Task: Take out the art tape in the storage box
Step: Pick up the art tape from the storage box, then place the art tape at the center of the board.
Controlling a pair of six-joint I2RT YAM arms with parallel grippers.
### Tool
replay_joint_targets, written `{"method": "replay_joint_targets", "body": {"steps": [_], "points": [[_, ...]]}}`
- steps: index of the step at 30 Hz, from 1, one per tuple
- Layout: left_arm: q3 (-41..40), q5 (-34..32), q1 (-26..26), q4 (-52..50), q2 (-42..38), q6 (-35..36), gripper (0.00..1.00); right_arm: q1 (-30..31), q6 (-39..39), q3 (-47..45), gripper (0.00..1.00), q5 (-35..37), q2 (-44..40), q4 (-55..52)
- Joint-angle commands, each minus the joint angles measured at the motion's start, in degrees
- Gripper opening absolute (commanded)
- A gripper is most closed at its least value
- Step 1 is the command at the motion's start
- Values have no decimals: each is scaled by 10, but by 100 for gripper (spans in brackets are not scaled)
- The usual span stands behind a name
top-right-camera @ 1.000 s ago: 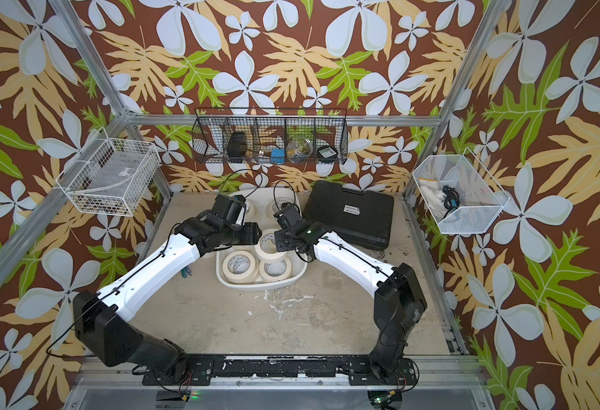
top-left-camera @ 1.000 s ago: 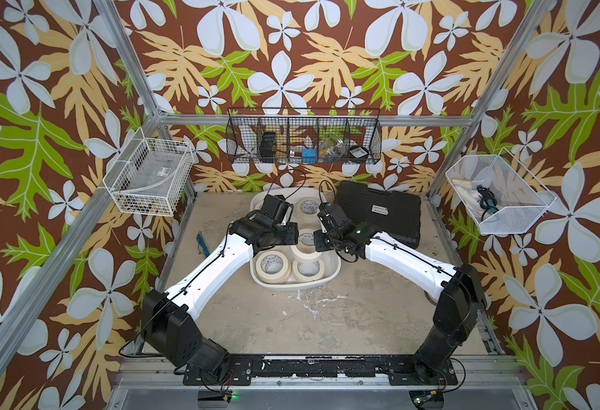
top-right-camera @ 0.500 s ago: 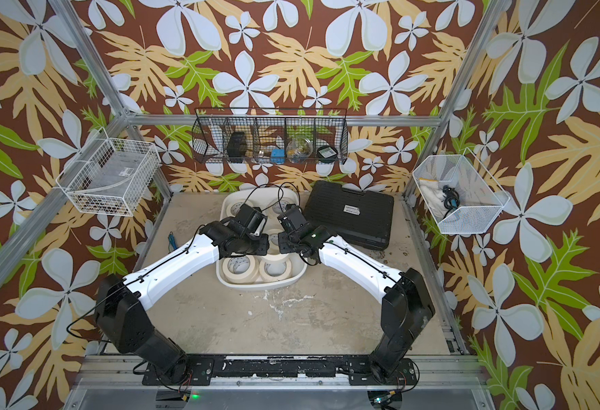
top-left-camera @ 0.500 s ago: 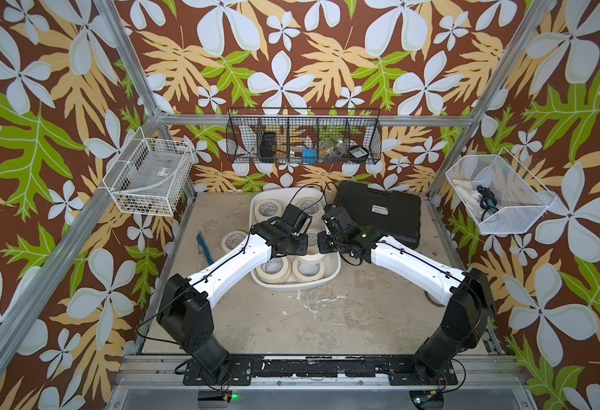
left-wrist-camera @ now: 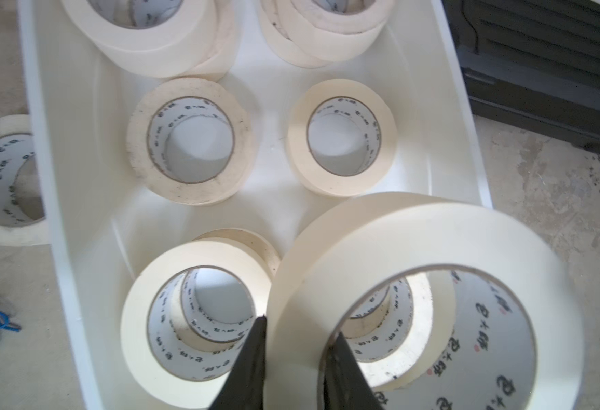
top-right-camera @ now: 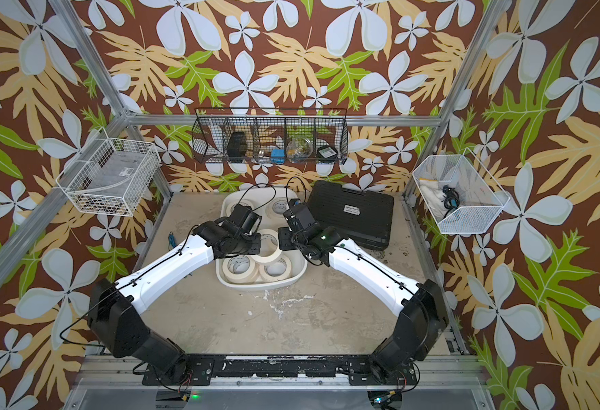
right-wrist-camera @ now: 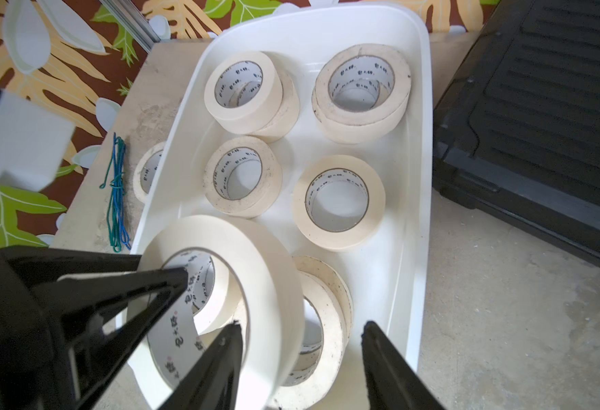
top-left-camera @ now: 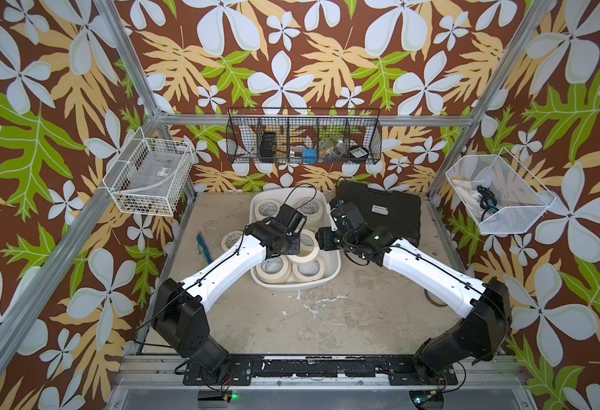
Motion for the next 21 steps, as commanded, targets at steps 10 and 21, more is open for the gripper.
{"method": "replay_joint_targets", "body": {"steps": [10, 21], "points": [[-133, 59, 241, 28, -116, 1, 15, -3, -21, -36, 58, 8, -14, 24], [-231, 73, 366, 61, -103, -39, 8, -10, -21, -38, 58, -24, 13, 39]]}}
